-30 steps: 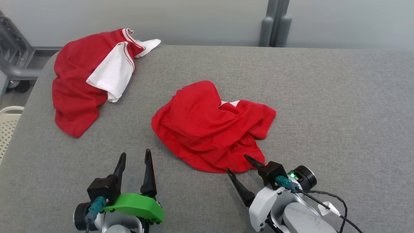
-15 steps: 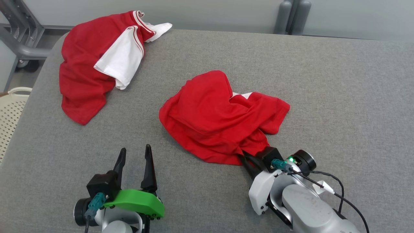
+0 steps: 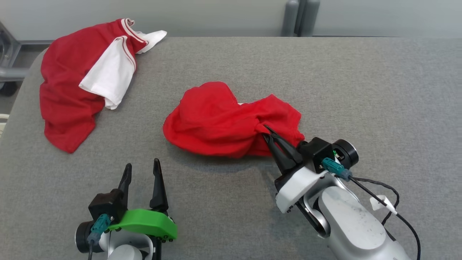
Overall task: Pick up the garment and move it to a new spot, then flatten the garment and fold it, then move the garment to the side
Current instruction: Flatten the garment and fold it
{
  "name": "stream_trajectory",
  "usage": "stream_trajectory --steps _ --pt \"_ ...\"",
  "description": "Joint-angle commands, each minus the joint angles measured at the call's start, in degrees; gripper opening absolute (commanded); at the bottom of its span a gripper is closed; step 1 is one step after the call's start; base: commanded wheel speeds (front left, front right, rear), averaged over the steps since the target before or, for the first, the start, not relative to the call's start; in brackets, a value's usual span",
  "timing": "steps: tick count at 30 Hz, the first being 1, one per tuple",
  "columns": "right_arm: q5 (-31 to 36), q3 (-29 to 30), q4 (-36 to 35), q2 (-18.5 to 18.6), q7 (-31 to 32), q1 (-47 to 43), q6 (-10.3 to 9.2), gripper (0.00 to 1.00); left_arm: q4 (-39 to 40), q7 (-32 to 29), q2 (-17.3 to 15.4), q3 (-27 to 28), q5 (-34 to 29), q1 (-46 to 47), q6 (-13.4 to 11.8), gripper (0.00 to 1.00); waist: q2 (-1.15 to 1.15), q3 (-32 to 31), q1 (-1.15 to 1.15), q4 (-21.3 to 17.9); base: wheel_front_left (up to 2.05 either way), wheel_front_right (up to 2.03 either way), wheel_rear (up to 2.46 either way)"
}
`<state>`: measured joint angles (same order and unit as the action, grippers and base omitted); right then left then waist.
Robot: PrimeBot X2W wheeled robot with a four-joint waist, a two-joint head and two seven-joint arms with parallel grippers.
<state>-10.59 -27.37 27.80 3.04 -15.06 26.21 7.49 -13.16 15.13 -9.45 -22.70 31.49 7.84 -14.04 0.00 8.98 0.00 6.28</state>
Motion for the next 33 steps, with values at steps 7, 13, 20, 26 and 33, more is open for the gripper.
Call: stream_trajectory --steps 7,13,20,26,33 --pt "-0.48 1.07 -11.81 2.09 1.64 -5.9 0.0 0.0 0.73 0.01 -0.29 0.75 -0.95 -1.25 -0.07 1.0 0.0 -2.28 0.0 -5.36 0.0 0.0 0.0" --pt "-0.76 2.06 -21.87 3.31 6.46 -9.89 0.0 0.0 1.19 0.02 -0.48 1.02 -1.04 -1.42 -0.29 1.0 0.0 -2.67 0.0 -6.73 0.0 0.0 0.0" --pt "0.81 6.34 -26.24 2.58 11.96 -10.28 0.01 0.0 1.63 -0.13 -0.18 0.2 -1.18 -0.2 0.13 1.0 0.0 -1.75 0.0 -5.67 0.0 0.0 0.0" --pt "2.9 9.74 -13.51 2.56 11.9 -2.36 0.0 0.0 1.23 -0.13 0.51 -0.91 -1.6 1.61 0.86 1.0 0.0 -0.11 0.0 -2.37 0.0 0.0 0.0" --pt "5.42 15.55 7.09 3.37 8.14 9.39 0.0 0.0 0.64 -0.06 1.41 -2.07 -1.99 3.23 1.78 1.0 0.0 1.76 0.0 1.99 0.0 0.0 0.0"
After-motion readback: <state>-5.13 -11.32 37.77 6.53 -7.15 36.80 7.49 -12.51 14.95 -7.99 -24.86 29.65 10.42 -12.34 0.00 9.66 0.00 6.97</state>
